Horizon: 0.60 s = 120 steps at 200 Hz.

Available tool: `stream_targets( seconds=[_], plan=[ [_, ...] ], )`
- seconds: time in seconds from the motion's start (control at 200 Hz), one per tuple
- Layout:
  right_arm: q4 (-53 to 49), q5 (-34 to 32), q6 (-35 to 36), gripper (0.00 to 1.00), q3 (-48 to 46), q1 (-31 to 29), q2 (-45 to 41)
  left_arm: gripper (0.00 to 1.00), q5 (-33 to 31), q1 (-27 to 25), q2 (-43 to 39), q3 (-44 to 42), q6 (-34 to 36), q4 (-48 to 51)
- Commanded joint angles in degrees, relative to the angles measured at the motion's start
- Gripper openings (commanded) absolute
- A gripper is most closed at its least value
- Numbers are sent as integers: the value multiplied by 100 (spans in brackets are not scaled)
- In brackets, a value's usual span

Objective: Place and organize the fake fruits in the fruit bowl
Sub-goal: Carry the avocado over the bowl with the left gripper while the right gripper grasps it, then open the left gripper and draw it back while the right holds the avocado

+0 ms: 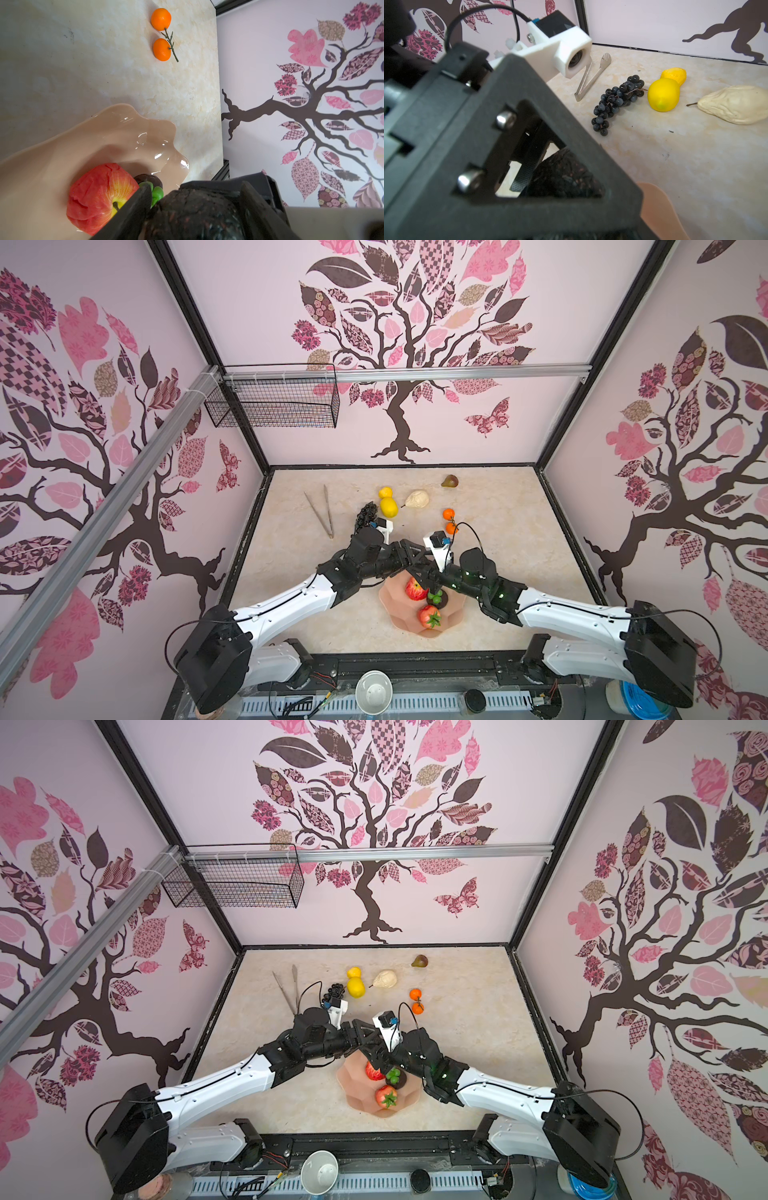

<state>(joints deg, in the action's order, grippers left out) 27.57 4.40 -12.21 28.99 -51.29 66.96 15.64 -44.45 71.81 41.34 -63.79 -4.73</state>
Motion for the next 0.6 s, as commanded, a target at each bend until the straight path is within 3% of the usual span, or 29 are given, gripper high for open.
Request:
stream_targets(
  seconds=[0.0, 0.16, 0.275, 0.49, 0.595],
  plan=[
    [-379, -112, -10, 49, 353, 5, -166, 79, -261, 81, -125, 67, 270, 71],
    [-1190, -168, -5, 49, 573, 5, -230, 87, -719, 642, -680, 59, 815, 831],
    [-1847, -230, -25, 48, 723, 5, -312, 90, -1514, 1005, -1269, 6, 1423, 1538],
    [-3165, -458, -138, 48, 1139, 5, -403, 92, -3181, 1057, -2028, -277, 2449, 2226],
    [-3689, -130, -124, 49, 1334, -53, -331, 93, -3723, 1067, -2213, -614, 2742, 2139]
  ],
)
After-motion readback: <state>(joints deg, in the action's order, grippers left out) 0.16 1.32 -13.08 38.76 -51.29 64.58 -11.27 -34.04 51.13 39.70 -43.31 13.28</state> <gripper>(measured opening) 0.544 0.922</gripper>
